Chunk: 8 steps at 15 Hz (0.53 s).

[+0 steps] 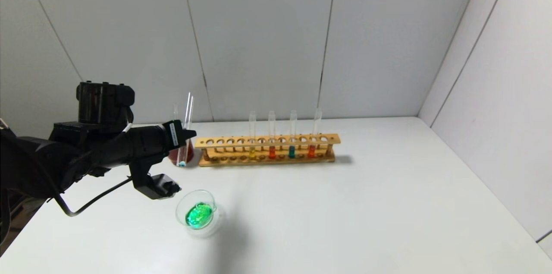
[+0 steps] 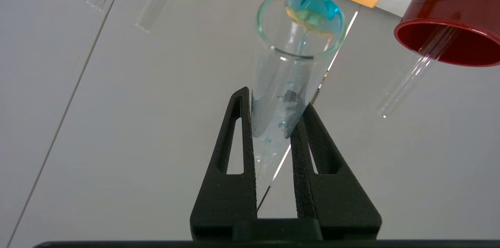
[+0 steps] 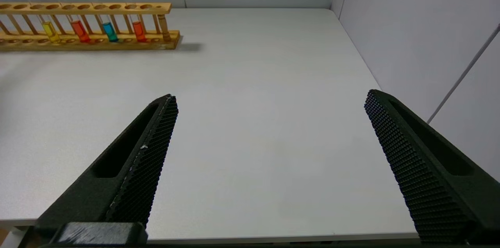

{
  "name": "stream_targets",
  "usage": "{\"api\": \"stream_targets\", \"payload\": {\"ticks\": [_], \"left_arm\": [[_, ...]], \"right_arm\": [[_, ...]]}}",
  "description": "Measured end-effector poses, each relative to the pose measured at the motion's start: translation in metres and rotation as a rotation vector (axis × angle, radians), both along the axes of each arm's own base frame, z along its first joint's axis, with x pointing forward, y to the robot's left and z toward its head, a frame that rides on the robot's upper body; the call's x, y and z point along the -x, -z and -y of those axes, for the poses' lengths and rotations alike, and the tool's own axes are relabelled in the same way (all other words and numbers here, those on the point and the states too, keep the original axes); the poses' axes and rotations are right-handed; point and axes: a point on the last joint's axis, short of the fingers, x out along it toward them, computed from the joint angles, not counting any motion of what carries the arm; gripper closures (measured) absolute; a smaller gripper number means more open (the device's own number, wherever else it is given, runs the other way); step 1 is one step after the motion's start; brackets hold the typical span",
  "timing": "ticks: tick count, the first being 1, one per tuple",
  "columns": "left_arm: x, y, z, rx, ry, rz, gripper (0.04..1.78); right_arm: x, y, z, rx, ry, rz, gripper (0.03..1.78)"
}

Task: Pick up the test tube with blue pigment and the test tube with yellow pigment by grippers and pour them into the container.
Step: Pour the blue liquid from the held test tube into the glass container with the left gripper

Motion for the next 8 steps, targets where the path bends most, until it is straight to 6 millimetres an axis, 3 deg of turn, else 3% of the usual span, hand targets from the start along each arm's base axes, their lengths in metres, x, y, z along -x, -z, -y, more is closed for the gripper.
{"api": "stream_targets", "payload": {"ticks": [8], "left_arm": [[0.003, 0.011, -0.003, 0.090, -0.099, -0.089, 1.51]], "right_arm": [[0.000, 0.000, 0.000, 0.000, 0.000, 0.000, 0.06]]}}
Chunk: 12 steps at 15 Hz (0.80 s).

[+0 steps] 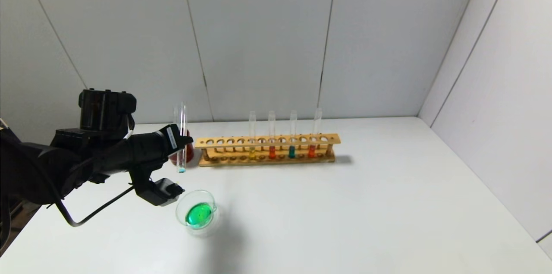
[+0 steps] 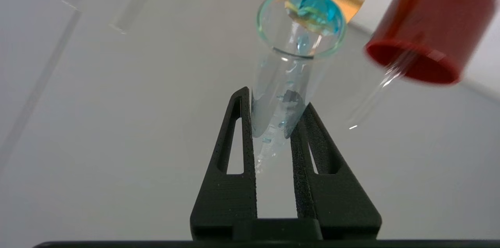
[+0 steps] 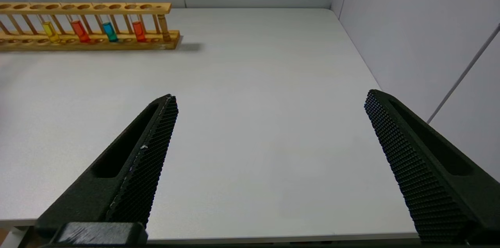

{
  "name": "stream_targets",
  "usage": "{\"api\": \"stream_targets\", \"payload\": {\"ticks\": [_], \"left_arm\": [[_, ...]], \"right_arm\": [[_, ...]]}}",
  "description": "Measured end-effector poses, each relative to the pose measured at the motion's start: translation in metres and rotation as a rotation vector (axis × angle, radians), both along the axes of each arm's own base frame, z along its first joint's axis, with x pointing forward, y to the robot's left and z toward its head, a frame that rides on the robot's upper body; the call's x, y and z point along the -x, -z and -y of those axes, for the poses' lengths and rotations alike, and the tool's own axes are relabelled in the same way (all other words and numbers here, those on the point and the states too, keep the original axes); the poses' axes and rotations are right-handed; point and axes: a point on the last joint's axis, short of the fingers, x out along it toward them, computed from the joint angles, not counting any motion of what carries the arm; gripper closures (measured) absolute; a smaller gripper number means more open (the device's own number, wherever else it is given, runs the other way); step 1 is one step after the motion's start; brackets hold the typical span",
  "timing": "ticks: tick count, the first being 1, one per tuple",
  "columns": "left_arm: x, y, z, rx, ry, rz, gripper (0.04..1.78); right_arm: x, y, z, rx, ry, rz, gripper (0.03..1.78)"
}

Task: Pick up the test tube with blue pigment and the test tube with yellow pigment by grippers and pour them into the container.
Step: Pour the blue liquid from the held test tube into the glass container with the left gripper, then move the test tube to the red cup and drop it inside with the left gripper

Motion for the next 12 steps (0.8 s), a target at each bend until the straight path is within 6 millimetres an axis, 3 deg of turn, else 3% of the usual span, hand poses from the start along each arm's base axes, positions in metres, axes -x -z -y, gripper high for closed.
{"api": "stream_targets", "payload": {"ticks": [6, 12], "left_arm": [[0.0044, 0.0074, -0.0009, 0.301, -0.219, -0.156, 1.51], [0.0110, 0.0060, 0.0012, 0.722, -0.446, -0.321, 1.51]], "right_arm": [[0.0000, 0.0000, 0.0000, 0.000, 0.000, 0.000, 0.06], [0.0000, 0.0000, 0.0000, 0.000, 0.000, 0.000, 0.06]]}}
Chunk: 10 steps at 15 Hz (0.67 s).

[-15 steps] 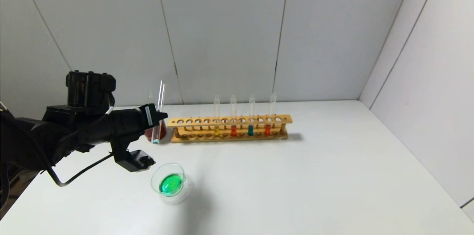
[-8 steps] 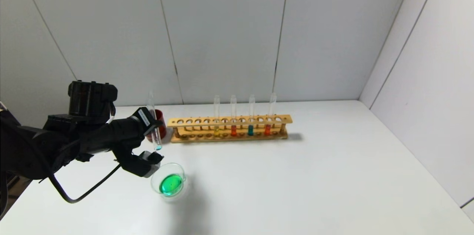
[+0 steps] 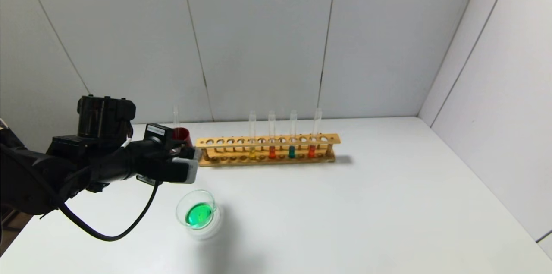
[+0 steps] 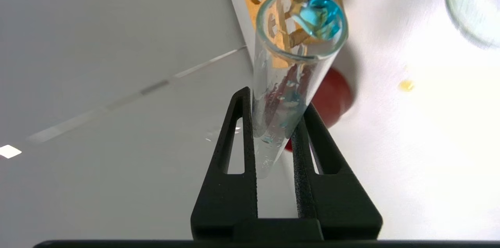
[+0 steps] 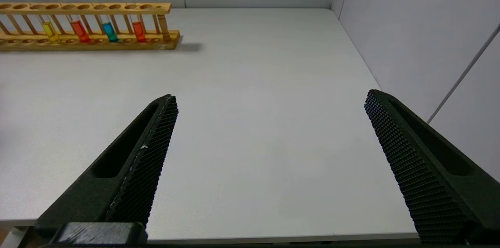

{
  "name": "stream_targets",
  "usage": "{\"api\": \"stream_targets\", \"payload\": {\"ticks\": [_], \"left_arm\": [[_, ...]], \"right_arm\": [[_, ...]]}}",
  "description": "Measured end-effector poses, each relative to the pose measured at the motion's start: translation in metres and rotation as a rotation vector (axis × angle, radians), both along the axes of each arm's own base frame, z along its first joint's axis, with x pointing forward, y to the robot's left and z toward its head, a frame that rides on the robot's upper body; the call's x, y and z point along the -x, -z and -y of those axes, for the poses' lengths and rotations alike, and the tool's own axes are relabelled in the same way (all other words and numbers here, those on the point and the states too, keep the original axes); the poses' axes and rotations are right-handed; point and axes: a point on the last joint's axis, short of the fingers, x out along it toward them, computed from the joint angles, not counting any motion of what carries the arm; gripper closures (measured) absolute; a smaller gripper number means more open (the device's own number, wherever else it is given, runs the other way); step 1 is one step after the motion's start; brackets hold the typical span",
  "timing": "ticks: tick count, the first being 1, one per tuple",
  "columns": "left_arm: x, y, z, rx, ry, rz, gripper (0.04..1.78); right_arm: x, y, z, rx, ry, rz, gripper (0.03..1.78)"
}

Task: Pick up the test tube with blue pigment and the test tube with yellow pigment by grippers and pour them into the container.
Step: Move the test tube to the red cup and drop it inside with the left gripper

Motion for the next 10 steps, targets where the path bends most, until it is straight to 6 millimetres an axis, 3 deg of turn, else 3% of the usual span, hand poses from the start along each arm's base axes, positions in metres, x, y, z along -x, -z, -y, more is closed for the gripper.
{"api": "stream_targets", "payload": {"ticks": [5, 8, 10], "left_arm": [[0.001, -0.015, 0.011, 0.447, -0.200, -0.147, 1.51], [0.002, -0.042, 0.025, 0.774, -0.316, -0.322, 1.51], [0.006, -0.052, 0.018, 0.955, -0.431, -0.443, 1.51]], "right_arm": [[0.000, 0.000, 0.000, 0.000, 0.000, 0.000, 0.06], [0.000, 0.000, 0.000, 0.000, 0.000, 0.000, 0.06], [0.000, 0.000, 0.000, 0.000, -0.001, 0.000, 0.06]]}}
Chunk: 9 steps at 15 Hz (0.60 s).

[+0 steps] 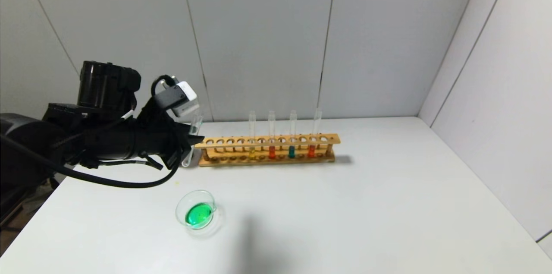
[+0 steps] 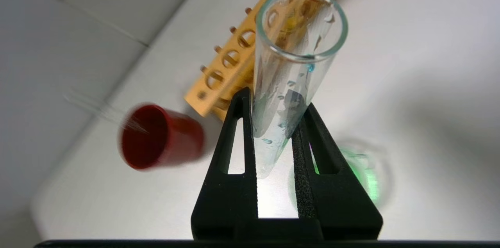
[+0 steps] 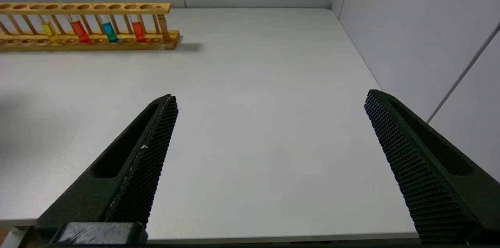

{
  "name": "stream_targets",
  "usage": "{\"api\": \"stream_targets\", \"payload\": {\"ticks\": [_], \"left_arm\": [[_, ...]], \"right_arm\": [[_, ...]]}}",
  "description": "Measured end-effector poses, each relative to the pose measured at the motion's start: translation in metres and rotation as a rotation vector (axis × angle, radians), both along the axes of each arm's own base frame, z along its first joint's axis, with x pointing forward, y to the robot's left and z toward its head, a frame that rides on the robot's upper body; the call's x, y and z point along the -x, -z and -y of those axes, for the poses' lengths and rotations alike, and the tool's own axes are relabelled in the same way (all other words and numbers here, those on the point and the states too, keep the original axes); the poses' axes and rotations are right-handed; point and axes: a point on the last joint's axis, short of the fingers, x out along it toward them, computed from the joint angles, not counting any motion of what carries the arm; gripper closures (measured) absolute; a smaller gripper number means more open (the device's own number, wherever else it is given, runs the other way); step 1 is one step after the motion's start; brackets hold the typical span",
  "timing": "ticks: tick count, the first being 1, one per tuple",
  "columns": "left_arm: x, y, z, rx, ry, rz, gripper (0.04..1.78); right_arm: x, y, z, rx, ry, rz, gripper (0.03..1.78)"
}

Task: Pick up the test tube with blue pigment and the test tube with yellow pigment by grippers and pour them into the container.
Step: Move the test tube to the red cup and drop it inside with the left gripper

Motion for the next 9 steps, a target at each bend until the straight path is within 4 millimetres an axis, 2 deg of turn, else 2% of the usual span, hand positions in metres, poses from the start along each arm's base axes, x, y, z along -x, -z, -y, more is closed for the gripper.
{"api": "stream_targets", "payload": {"ticks": [2, 6, 9], "left_arm": [[0.004, -0.001, -0.013, 0.072, -0.062, -0.030, 1.51], [0.008, -0.001, -0.035, 0.132, -0.105, 0.064, 1.51], [0.007, -0.007, -0.046, 0.267, -0.202, 0.071, 1.51]], "right_arm": [[0.000, 0.000, 0.000, 0.000, 0.000, 0.000, 0.06], [0.000, 0.000, 0.000, 0.000, 0.001, 0.000, 0.06], [0.000, 0.000, 0.000, 0.000, 0.000, 0.000, 0.06]]}}
